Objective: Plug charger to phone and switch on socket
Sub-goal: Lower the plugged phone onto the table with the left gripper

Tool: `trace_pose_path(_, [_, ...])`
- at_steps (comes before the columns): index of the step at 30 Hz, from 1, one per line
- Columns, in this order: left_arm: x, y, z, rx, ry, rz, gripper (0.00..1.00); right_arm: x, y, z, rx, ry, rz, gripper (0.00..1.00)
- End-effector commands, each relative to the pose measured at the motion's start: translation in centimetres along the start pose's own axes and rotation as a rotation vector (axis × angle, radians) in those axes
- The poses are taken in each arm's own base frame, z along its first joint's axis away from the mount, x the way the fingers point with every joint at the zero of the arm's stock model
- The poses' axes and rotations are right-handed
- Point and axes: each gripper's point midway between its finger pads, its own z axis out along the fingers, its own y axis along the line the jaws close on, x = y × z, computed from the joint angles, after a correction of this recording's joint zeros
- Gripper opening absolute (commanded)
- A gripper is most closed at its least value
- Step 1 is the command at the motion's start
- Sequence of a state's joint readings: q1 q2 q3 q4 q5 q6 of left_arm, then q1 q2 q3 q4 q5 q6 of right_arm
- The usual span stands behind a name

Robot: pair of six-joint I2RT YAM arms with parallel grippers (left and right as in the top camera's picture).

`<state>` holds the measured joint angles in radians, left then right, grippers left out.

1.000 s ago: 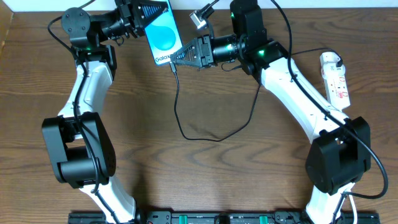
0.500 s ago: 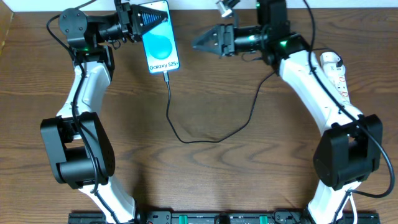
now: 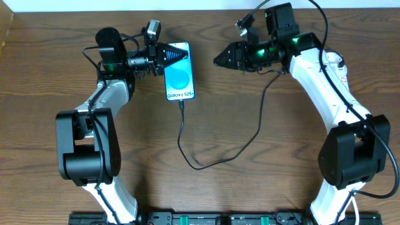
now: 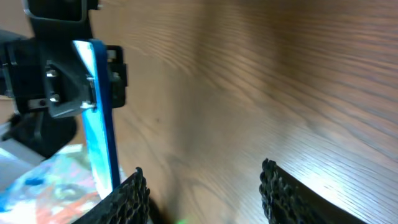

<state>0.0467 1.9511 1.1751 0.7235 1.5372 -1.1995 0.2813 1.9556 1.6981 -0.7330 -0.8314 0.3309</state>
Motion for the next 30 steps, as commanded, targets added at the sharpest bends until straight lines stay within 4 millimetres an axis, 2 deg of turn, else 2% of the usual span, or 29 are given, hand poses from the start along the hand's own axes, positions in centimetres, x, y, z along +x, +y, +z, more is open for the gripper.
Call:
trace_pose_path(1, [-0.1,1.2,0.0,-0.023,-0.026,0.091,0.07,-0.2,-0.8,-0.6,0.090,-0.022,-0.056,0.56])
trace_pose_path(10, [1.1,6.4,0.7,-0.177,-0.075,0.013,0.07,0.8,-2.9,-0.9,0.203,0.006,-0.031,0.57])
trace_pose_path(19, [3.1,11.3,0.7,-0.405,-0.075,-0.019,0.07,1.7,-4.6,-1.4,0.303,0.031,-0.006,0.57])
trace_pose_path(30, [4.6,15.0,-0.2,-0.526,-0.046,-0.049,0.07,1.9,-5.1,-1.4,0.338,0.037,-0.008,0.57])
